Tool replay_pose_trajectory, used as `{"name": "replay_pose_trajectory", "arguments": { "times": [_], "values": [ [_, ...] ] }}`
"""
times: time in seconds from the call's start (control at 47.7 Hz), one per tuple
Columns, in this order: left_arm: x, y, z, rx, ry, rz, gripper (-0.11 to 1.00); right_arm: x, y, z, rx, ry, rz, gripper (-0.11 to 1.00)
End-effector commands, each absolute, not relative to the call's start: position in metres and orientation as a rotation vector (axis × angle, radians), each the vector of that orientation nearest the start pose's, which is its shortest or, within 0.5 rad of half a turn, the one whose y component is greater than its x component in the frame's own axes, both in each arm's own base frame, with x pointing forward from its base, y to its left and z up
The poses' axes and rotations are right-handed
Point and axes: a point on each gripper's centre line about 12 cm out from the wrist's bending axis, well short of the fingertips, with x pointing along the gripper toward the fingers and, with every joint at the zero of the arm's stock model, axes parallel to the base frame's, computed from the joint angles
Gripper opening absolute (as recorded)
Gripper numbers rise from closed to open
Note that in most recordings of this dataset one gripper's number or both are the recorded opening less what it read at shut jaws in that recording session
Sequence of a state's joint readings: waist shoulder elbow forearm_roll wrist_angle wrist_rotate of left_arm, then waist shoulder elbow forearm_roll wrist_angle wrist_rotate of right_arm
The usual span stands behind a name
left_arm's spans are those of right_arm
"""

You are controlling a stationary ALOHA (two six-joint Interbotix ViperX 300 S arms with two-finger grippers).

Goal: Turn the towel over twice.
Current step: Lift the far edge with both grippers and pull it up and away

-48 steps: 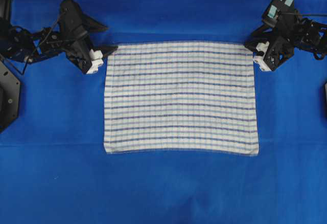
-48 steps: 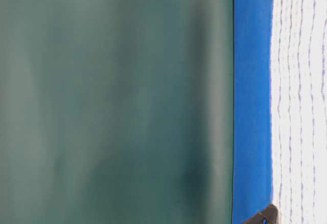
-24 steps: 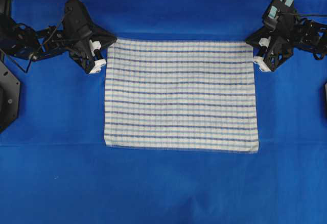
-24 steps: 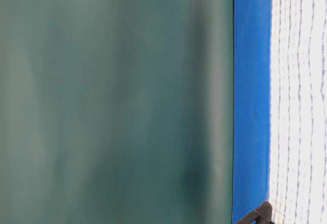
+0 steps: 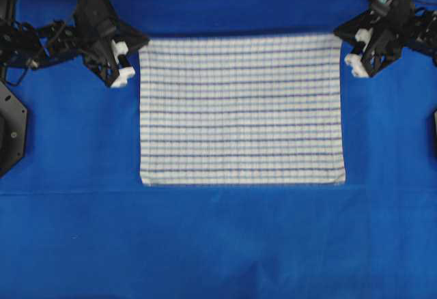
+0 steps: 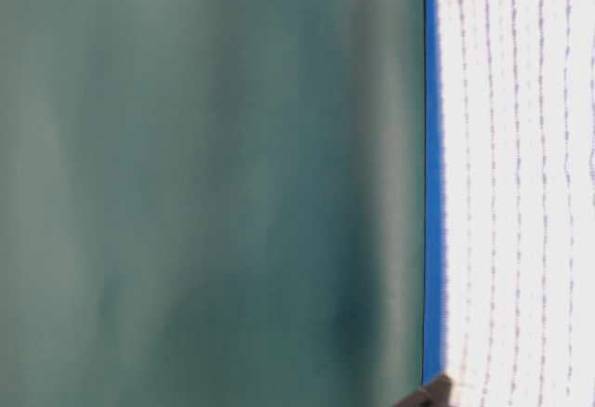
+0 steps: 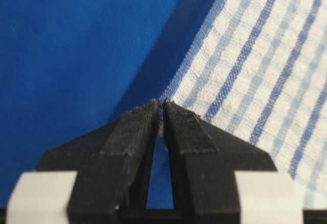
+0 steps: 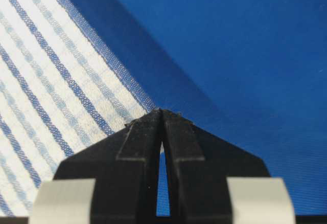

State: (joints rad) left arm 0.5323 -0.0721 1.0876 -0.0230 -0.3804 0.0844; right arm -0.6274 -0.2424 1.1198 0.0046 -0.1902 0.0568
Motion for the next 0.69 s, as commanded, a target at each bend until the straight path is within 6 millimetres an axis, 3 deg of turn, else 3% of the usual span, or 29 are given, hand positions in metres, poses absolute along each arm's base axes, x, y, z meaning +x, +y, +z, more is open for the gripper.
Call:
{"name": "replay_pose_trajectory", "arguments": {
  "times": [0.0, 0.21, 0.377, 0.67],
  "values": [
    [0.253, 0.156, 0.126, -0.082, 0.594, 0.517, 0.04, 0.218, -0.165, 0.143, 0.260, 0.595, -0.644, 0.03],
    [0.256, 0.179, 0.179, 0.045, 0.517, 0.555, 0.04, 0.211, -0.183, 0.186, 0.214, 0.502, -0.703, 0.03],
    [0.251, 0.199, 0.217, 0.060, 0.438, 0.623, 0.04, 0.204, -0.198, 0.232, 0.147, 0.429, -0.750, 0.03],
    [0.250, 0.206, 0.276, 0.111, 0.284, 0.665, 0.04, 0.196, -0.200, 0.303, 0.045, 0.308, -0.779, 0.03]
  ]
}}
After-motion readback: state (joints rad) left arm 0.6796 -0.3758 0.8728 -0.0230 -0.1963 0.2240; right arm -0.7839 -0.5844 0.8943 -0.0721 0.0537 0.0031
